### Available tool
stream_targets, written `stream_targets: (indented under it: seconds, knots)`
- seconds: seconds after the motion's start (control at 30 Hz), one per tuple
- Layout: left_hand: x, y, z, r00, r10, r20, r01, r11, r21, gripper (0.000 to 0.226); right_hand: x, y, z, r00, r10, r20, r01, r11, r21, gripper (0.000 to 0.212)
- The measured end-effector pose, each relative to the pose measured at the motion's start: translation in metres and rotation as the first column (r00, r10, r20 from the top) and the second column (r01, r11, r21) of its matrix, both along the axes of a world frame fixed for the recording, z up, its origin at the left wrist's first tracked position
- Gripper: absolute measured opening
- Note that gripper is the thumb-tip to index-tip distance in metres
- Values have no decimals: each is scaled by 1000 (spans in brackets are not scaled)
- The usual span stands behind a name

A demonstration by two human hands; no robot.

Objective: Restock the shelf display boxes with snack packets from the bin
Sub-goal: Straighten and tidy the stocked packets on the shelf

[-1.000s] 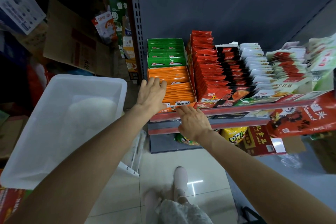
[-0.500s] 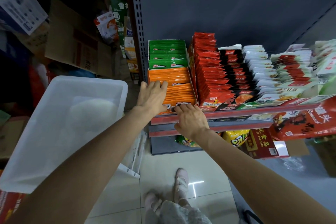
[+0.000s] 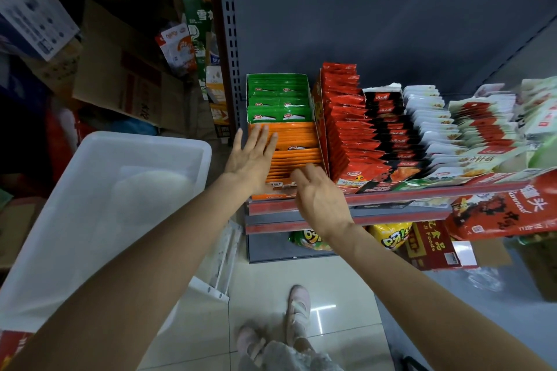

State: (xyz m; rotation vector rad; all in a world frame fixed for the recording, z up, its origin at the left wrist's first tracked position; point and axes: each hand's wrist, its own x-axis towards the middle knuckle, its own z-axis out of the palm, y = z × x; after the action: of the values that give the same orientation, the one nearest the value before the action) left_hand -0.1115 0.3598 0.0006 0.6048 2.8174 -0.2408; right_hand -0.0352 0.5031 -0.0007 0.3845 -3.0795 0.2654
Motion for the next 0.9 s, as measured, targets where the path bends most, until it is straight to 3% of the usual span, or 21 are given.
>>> stream_targets:
  seconds: [0.03, 0.13, 0.27, 0.43, 0.57, 0.77, 0.83, 0.9]
  knots:
    - [0, 1, 1, 1000, -3, 19, 3, 1000, -27, 115, -3, -1, 1, 1000, -9, -23, 9, 1000, 9, 45]
    - [1, 3, 3, 999, -13, 38, 14, 1000, -11, 116, -14, -4, -2, 994, -44, 100, 37, 997, 73, 75]
    - [-10, -6, 14, 996, -84, 9, 83, 993, 88, 109, -30, -10, -10, 979, -106, 177, 74, 981, 178, 82]
    - [-29, -15, 19, 996, -40, 84, 12, 951, 310, 93, -37, -15, -7, 983, -130, 130, 95, 964, 246, 81]
    - [-33, -6, 8, 996, -12, 88, -13, 963, 268, 71, -35, -15, -15, 988, -155, 24, 141, 946, 291, 75]
    - [-33, -20, 8, 997, -53, 54, 23, 891, 454, 43, -35, -19, -22, 983, -184, -2, 179, 951, 252, 56]
    - [-44, -18, 13, 999, 10, 44, -30, 871, 490, 43, -37, -19, -22, 979, -205, 5, 197, 945, 262, 56]
    - [-50, -13, 14, 993, 70, 91, -106, 871, 479, 59, -40, -20, -22, 975, -220, -7, 215, 941, 261, 51]
